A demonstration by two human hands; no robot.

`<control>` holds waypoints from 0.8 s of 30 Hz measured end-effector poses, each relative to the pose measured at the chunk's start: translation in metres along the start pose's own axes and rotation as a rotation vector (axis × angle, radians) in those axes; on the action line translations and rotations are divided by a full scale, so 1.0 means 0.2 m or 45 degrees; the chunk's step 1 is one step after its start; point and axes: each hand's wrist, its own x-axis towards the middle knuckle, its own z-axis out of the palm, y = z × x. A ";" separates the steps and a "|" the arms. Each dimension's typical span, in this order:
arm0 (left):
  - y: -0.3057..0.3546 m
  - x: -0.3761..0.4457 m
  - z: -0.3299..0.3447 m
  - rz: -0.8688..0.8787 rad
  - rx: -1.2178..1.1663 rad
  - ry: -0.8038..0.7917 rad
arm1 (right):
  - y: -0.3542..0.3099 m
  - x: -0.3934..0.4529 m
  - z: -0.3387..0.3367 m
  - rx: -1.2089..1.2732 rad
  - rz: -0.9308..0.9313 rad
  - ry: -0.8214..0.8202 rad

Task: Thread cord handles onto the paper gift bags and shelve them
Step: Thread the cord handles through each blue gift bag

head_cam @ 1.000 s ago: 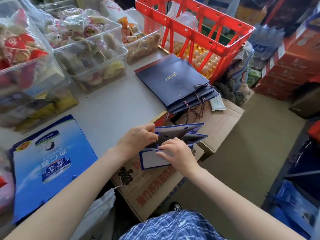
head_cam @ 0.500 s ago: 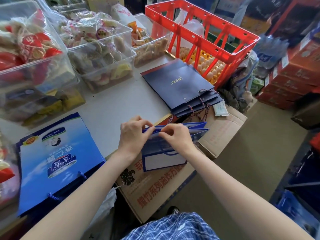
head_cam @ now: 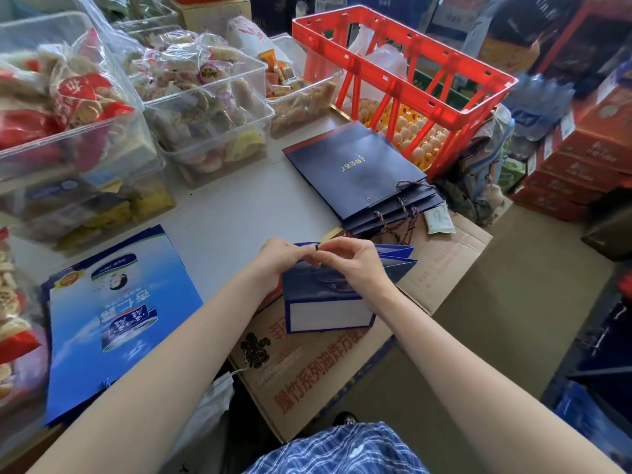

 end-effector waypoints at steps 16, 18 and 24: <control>-0.14 -0.01 -0.03 0.869 0.600 0.337 | -0.02 0.08 0.01 -0.441 0.120 0.045; -0.15 -0.02 -0.02 0.995 0.712 0.418 | -0.02 0.09 0.01 -0.511 0.095 -0.022; -0.14 -0.02 0.02 1.007 0.686 0.600 | -0.02 0.11 -0.01 -0.705 -0.072 -0.102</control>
